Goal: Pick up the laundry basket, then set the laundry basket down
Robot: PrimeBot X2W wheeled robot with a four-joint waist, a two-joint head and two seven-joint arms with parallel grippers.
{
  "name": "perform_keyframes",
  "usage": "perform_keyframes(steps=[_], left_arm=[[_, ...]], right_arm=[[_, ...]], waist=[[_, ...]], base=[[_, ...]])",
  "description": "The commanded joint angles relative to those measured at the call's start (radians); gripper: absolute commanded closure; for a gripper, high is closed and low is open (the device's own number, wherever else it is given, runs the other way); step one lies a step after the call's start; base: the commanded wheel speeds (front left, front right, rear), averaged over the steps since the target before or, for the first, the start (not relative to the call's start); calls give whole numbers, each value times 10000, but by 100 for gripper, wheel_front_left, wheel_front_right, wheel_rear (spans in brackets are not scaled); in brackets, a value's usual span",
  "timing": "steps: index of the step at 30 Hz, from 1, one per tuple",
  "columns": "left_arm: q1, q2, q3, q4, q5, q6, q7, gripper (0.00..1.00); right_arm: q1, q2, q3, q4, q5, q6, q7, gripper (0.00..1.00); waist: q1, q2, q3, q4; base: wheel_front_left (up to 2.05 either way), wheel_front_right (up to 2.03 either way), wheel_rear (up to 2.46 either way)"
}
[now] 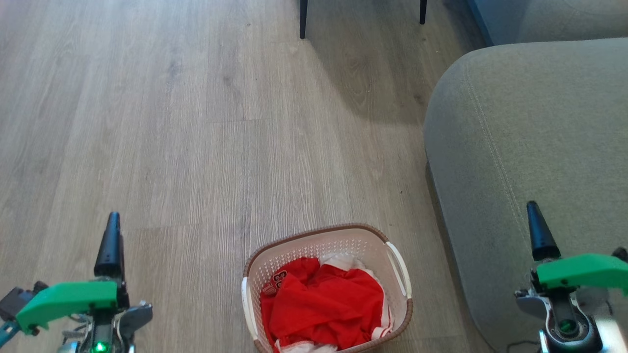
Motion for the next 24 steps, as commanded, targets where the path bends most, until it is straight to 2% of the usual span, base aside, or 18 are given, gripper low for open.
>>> perform_keyframes(steps=[1, 4, 8, 12, 18, 24], left_arm=[[-667, 88, 324, -474, 242, -29, -111, 0], [-764, 90, 522, -585, 758, 18, -199, 0], [-898, 91, 642, -864, 1400, 355, -287, 0], [-1012, 93, 510, -1430, 2162, 1055, -405, 0], [-1080, 96, -17, -2337, 3362, 1847, -581, 0], [-1141, 99, -1105, -3012, 5142, 2812, -756, 0]], right_arm=[[-623, -91, 97, -533, -428, 30, -146, 0], [-728, -94, 193, -926, -1129, 32, -234, 0], [-775, -97, 295, -1133, -1708, 33, -321, 0], [-934, -101, 399, -1548, -2612, 36, -438, 0], [-1199, -178, 673, -2386, -4138, 39, -614, 0], [-1307, -316, 1037, -2881, -5365, 42, -789, 0]], waist=[[0, 0, 13, 7], [0, 0, 50, 29], [0, 0, 84, 48], [0, 0, 144, 64], [0, 0, 237, 96], [0, 0, 299, 145]], base=[[0, 0, 0], [0, 0, 0], [0, 0, 0], [0, 0, 0], [0, 0, 0], [0, 0, 0]])
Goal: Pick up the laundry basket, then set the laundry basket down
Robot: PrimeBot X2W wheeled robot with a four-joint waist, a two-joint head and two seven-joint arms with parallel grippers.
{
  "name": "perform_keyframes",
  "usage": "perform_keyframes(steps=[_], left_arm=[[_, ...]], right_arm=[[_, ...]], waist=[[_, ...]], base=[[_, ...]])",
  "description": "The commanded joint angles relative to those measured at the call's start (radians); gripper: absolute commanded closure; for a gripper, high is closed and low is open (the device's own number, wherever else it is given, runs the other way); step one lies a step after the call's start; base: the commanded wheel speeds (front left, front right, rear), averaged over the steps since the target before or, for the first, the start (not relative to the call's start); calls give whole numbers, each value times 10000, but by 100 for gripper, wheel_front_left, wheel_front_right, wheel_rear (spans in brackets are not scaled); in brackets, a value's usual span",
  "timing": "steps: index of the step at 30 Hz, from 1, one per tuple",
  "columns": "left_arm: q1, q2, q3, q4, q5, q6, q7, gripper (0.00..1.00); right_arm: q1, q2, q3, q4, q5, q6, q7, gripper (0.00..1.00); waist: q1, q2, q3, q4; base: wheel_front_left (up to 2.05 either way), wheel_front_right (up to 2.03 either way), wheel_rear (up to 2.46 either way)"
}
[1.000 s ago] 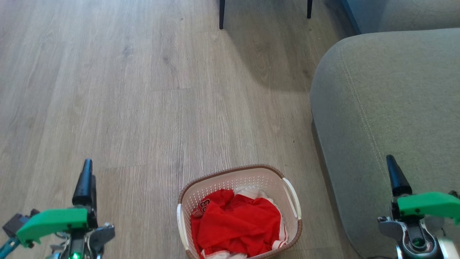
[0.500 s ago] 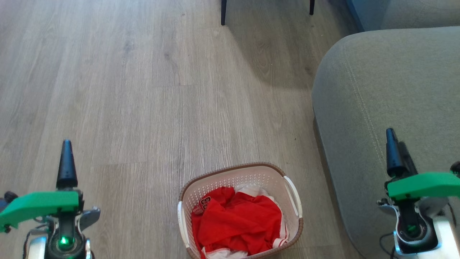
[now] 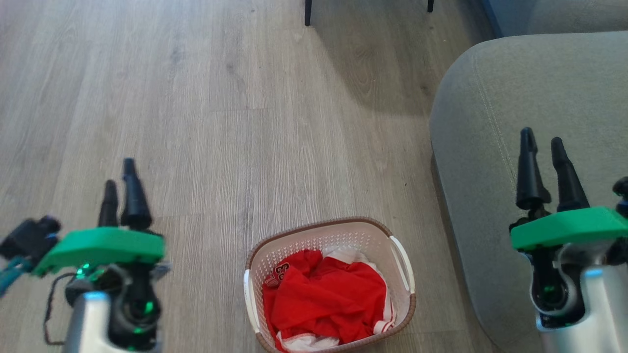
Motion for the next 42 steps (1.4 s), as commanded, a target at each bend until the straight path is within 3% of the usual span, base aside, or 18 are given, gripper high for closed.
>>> perform_keyframes(steps=[1, 9, 21, 28, 33, 42], left_arm=[[-597, 103, -156, -552, 551, 259, -158, 0], [-772, 107, -1682, -690, 2824, 1394, -393, 0], [-1080, 580, -3526, 559, 4890, 2240, -746, 0], [-1226, 717, -4098, 655, 5104, 1800, -922, 0], [-1234, 679, -4146, 422, 5632, 1445, -1068, 0], [-1128, 462, -3968, -166, 6858, 1575, -1332, 0]], right_arm=[[-506, -246, 254, -503, -499, 43, -156, 0], [-518, -463, 799, -681, -1927, 48, -391, 0], [-312, -410, 1108, -72, -3191, 54, -742, 0], [-296, -582, 1513, 305, -3950, 58, -917, 0], [-316, -335, 1445, 605, -3438, 61, -1063, 0], [-407, -528, 1852, 321, -4457, 66, -1326, 0]], waist=[[0, 0, 11, 19], [0, 0, 30, 53], [0, 0, -52, -52], [0, 0, -59, -89], [0, 0, -82, -97], [0, 0, -62, -73]], base=[[0, 0, 0], [0, 0, 0], [0, 0, 0], [0, 0, 0], [0, 0, 0], [0, 0, 0]])
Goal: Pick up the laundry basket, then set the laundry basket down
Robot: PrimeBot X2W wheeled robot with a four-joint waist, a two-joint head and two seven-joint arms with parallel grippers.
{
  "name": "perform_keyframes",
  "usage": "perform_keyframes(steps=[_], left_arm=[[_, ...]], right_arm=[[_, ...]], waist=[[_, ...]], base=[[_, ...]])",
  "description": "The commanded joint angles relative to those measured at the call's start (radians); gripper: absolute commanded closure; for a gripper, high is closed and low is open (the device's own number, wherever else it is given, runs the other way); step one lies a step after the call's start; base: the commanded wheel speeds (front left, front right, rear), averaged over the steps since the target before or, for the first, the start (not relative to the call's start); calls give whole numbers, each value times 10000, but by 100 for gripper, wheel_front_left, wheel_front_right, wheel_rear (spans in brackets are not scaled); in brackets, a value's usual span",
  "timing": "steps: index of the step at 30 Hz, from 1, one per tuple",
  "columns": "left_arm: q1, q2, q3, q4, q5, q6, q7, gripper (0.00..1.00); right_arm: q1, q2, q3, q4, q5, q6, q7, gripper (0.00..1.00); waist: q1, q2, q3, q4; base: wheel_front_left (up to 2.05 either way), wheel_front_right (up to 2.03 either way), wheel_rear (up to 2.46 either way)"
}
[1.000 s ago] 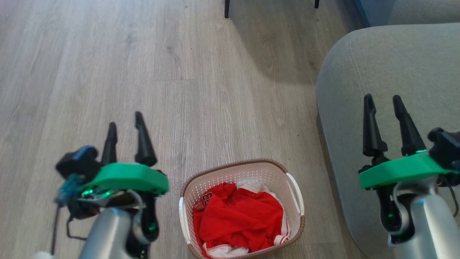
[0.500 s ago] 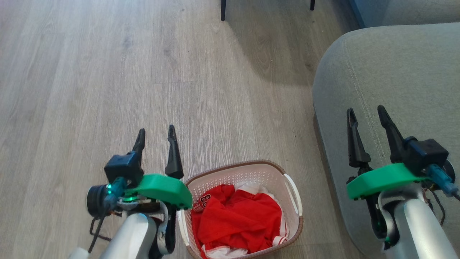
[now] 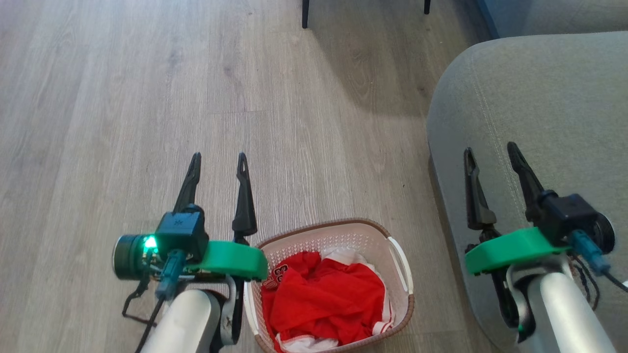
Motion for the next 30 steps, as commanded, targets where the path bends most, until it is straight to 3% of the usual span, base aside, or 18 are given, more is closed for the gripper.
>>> perform_keyframes(steps=[1, 11, 15, 18, 30], left_arm=[[-473, -56, 311, -507, 388, 61, -146, 0], [-107, -337, 962, -556, 644, -651, -440, 0], [103, -354, 1118, -101, -165, -1195, -492, 0], [297, -357, 1232, 882, -962, -1675, -492, 0], [156, -358, 1371, 2392, -2336, -2281, -492, 0]], right_arm=[[-428, -106, 278, -496, -416, 64, -157, 0], [-395, -8, 344, -371, -1135, 70, -450, 0], [-232, 30, 314, 56, -1054, 71, -502, 0], [-104, -25, 388, 1154, -761, 71, -502, 0], [-384, -68, 621, 2232, -507, 71, -502, 0]], waist=[[0, 0, 9, 8], [0, 0, -3, -4], [0, 0, -49, -8], [0, 0, -108, -10], [0, 0, -116, -68]], base=[[0, 0, 0], [0, 0, 0], [0, 0, 0], [0, 0, 0], [0, 0, 0]])
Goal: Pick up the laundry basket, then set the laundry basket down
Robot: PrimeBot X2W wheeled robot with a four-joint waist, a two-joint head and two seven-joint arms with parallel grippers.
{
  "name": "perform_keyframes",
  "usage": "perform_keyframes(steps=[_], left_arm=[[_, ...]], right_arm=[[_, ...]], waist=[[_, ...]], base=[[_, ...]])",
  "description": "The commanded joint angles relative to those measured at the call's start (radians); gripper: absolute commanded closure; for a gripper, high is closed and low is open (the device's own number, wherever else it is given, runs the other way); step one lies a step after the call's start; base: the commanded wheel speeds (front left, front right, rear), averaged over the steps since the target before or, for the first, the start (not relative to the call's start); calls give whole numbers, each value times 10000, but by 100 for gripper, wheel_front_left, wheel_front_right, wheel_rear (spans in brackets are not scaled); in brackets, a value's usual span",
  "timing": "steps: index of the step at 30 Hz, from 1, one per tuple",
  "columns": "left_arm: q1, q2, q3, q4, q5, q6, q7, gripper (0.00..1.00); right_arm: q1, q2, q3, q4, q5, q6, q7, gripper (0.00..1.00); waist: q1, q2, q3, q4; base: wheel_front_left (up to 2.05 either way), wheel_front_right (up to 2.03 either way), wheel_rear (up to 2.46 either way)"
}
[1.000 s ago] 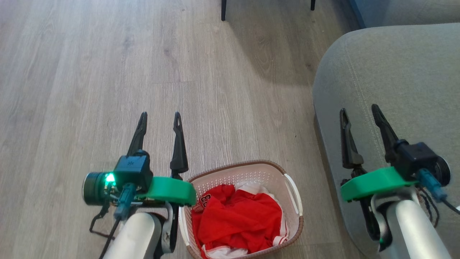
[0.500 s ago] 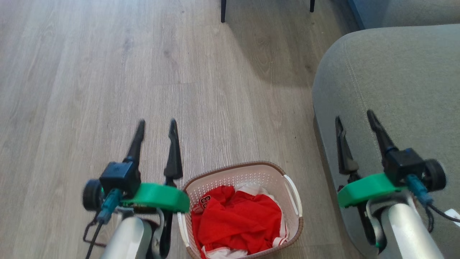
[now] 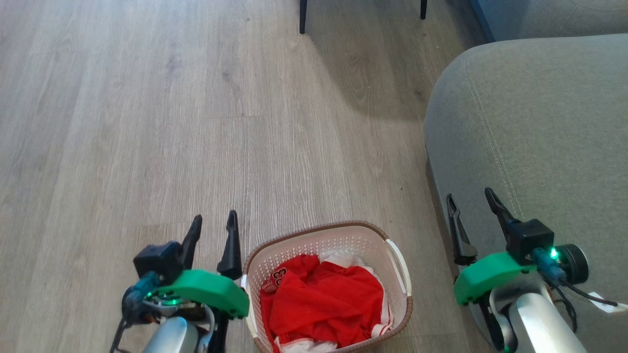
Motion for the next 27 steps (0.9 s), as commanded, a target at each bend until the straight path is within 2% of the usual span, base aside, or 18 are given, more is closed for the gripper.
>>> perform_keyframes(steps=[1, 12, 22, 27], left_arm=[[-546, -27, 396, -309, 5, -47, -51, 0], [-684, -27, 405, -557, 555, 134, -51, 0], [-658, -27, 416, -1898, 2085, 1006, -51, 0], [-605, -28, 242, -2066, 2554, 1334, -51, 0]], right_arm=[[-399, -81, 212, -264, 50, 71, -76, 0], [-433, -103, 197, -330, -8, 71, -76, 0], [-556, -139, 197, -538, -66, 71, -76, 0], [-571, -135, 205, -567, -87, 71, -76, 0]], waist=[[0, 0, 13, 1], [0, 0, 89, 110], [0, 0, 228, 179], [0, 0, 315, 164]], base=[[0, 0, 0], [0, 0, 0], [0, 0, 0], [0, 0, 0]])
